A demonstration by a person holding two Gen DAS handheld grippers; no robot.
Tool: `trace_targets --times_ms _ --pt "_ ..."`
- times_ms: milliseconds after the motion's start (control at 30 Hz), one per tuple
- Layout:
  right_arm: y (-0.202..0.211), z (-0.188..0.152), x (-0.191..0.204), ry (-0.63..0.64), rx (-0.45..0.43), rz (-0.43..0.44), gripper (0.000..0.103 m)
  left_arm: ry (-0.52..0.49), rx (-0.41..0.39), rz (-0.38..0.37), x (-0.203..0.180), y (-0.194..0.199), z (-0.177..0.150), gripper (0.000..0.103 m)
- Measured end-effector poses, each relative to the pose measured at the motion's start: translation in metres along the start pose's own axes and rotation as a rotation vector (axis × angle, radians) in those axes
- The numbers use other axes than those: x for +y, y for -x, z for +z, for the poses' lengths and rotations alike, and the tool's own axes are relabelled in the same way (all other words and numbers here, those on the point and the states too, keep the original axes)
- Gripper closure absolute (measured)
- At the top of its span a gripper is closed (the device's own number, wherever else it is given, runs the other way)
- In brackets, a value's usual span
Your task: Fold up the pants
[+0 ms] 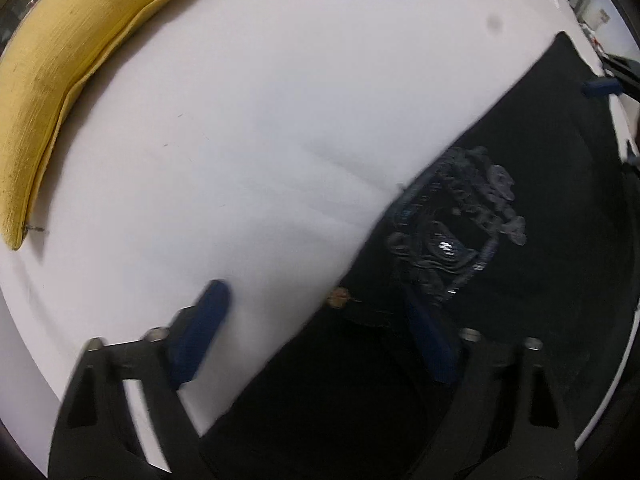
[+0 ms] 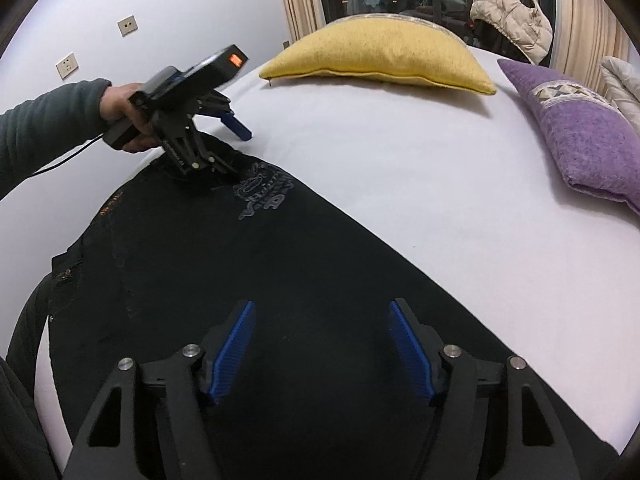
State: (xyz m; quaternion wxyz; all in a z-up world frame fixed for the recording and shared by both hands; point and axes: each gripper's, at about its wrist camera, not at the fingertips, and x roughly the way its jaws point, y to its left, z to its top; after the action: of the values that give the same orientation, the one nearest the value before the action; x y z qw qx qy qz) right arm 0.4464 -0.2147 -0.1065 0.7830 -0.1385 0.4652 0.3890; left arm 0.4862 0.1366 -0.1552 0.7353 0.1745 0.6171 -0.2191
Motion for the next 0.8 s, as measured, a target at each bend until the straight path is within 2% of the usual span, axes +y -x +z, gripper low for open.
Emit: trace_targets --times_ms 33,67,100,200,300,533,667,700,800 --pt "-0.003 0.003 -0.001 0.006 0.008 -0.005 0.035 -0.006 -0.012 -0.017 -0.004 0.003 -0.001 0.055" --pt "-0.005 0.006 -0.003 0.011 0.015 -0.013 0.037 -0.006 -0.017 -0.022 -0.006 0.005 -0.002 0.08" --pt "-0.008 0.01 -0.003 0.014 0.022 -0.013 0.039 -0.013 -0.022 -0.016 -0.012 0.008 -0.003 0.087" --pt "-0.016 0.021 -0.003 0.018 0.032 -0.016 0.043 -0.053 -0.051 0.045 -0.029 0.016 -0.009 0.096" --pt "-0.024 0.033 -0.001 0.042 0.042 -0.01 0.046 -0.047 -0.128 0.049 -0.037 0.037 -0.022 0.097" --pt "-0.047 0.057 0.006 0.121 0.093 -0.022 0.055 -0.056 -0.235 0.049 -0.051 0.073 -0.053 0.097" --pt "-0.056 0.068 0.01 0.148 0.12 -0.01 0.056 -0.075 -0.262 0.054 -0.049 0.077 -0.061 0.097" --pt "-0.06 0.068 0.012 0.161 0.134 -0.011 0.059 -0.077 -0.261 0.05 -0.049 0.077 -0.062 0.097" --pt "-0.074 0.071 0.014 0.181 0.177 -0.049 0.062 -0.085 -0.268 0.049 -0.052 0.077 -0.066 0.097"
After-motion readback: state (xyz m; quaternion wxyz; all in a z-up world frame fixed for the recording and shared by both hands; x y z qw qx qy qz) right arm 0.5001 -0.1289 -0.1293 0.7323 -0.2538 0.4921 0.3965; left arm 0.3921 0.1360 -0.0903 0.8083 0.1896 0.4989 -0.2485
